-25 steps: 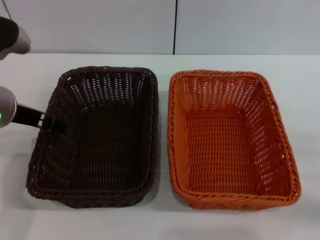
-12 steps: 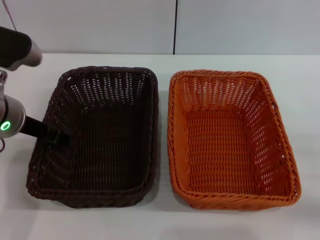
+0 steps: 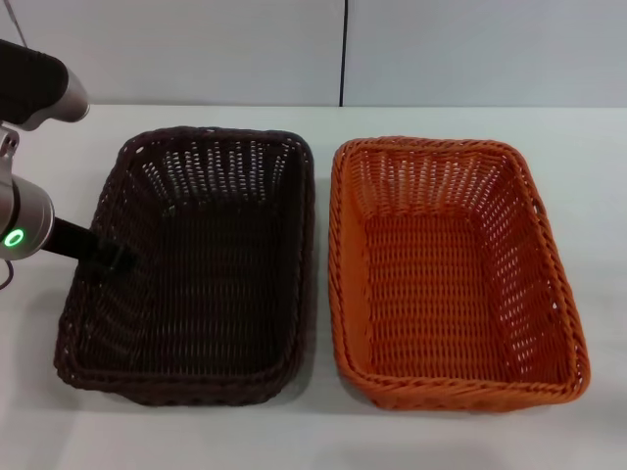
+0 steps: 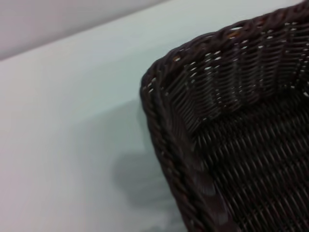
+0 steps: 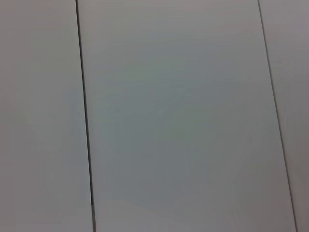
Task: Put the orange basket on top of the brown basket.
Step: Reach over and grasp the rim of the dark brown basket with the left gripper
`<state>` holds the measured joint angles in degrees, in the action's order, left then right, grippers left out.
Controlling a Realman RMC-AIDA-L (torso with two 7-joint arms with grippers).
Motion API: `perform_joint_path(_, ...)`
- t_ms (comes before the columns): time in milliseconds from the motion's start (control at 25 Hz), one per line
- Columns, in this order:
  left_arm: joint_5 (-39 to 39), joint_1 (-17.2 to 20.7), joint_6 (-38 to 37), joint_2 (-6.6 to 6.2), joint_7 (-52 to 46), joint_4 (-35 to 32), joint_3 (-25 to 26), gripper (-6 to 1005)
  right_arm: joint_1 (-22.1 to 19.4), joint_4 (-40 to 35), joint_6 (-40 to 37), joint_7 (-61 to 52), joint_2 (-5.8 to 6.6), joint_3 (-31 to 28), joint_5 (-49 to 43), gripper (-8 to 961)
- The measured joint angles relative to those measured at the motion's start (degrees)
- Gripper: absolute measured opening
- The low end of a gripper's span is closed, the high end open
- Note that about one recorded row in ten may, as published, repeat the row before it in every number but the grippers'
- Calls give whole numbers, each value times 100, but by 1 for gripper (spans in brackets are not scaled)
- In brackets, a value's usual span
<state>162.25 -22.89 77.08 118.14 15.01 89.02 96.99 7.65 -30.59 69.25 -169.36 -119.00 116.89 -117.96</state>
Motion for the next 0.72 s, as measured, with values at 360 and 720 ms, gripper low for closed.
perform_joint_path(360, -21, 11, -56, 0, 108, -6, -67, 452, -3, 26, -1, 0, 0, -5, 13, 650)
perform_joint_path(720, -32, 80, -141, 0, 586, 265, -161, 328, 17, 89, 1, 0, 9, -39, 22, 651)
